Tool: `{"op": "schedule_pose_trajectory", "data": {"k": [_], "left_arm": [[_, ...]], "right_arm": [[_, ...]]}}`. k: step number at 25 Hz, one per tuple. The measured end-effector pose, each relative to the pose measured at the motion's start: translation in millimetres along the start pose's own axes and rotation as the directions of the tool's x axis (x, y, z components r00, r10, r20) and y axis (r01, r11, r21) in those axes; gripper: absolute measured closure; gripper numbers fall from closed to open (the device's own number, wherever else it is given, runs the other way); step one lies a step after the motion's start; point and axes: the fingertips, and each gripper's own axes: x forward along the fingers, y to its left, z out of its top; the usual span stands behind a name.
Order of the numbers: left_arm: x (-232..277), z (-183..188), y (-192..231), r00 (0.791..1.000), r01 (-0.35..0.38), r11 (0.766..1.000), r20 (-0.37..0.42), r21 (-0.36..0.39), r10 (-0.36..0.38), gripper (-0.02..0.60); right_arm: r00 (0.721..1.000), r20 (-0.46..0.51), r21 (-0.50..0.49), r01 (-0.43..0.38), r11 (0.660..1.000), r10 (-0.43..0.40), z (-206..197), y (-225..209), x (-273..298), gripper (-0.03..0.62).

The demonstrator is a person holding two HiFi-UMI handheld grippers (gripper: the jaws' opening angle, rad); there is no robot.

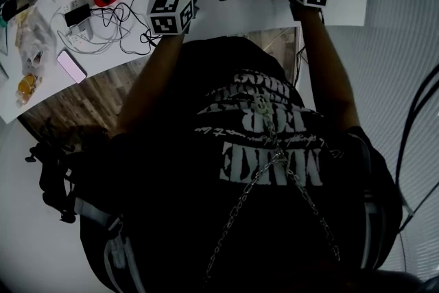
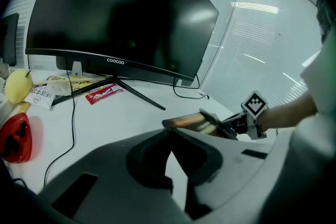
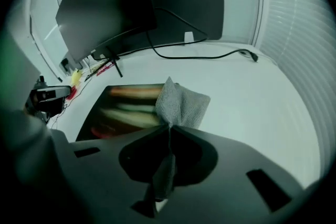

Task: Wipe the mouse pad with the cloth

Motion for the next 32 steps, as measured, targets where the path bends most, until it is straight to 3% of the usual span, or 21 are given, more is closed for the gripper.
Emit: {"op": "schedule_pose_trajectory", "data": {"k": [3, 5, 8, 10, 12, 14, 17, 20, 27, 32], "left_arm": [[0.0, -2.8, -1.9, 1.0, -0.002, 1.0, -0.008, 0.003, 0.002, 0.584], [-0.6, -3.3, -7.3, 1.0, 0.004, 1.0, -0.016, 0.01, -0.004, 0.584], [-4.7, -1.5, -18.0, 1.0, 0.02, 0.999, -0.018, 0.029, -0.02, 0.584], [-8.0, -0.7, -21.7, 1.0, 0.02, 0.999, -0.016, 0.032, -0.02, 0.584], [-11.6, -0.8, -22.2, 1.0, 0.013, 0.999, -0.015, 0.034, -0.012, 0.584], [-16.9, -2.2, -19.3, 1.0, 0.0, 0.999, -0.019, 0.042, 0.001, 0.584], [-25.5, -8.5, -15.6, 0.999, -0.021, 0.999, -0.028, 0.044, 0.022, 0.584], [-28.2, -10.4, -15.1, 0.999, -0.03, 0.999, -0.028, 0.045, 0.031, 0.584], [-19.8, 0.4, -24.4, 1.0, -0.018, 0.999, 0.002, 0.052, 0.018, 0.584], [-21.0, -3.0, -31.2, 1.0, -0.023, 0.998, 0.019, 0.05, 0.022, 0.584]], "right_arm": [[0.999, -0.016, 0.061, 0.048, 0.997, -0.047, -5.7, -21.9, -4.0, 0.581], [0.999, 0.021, 0.034, 0.027, 0.999, -0.028, 2.6, -9.2, -14.3, 0.58], [0.988, 0.068, -0.056, -0.136, 0.989, 0.139, 13.0, 64.9, -34.4, 0.581], [0.956, 0.041, -0.05, -0.289, 0.956, 0.291, 2.7, 126.6, -36.5, 0.582], [0.921, -0.001, -0.073, -0.389, 0.918, 0.39, -11.1, 176.4, -28.1, 0.581], [0.901, -0.052, -0.115, -0.433, 0.894, 0.43, -25.2, 210.6, -10.6, 0.58], [0.897, -0.111, -0.172, -0.44, 0.881, 0.427, -44.6, 226.2, 7.6, 0.582], [0.922, -0.102, -0.181, -0.386, 0.905, 0.373, -46.8, 198.2, 4.8, 0.582], [0.979, -0.041, -0.03, -0.201, 0.979, 0.2, -55.7, 67.3, -18.5, 0.582], [0.995, -0.002, 0.094, -0.099, 0.991, 0.1, -61.4, -4.2, -34.4, 0.582]]}}
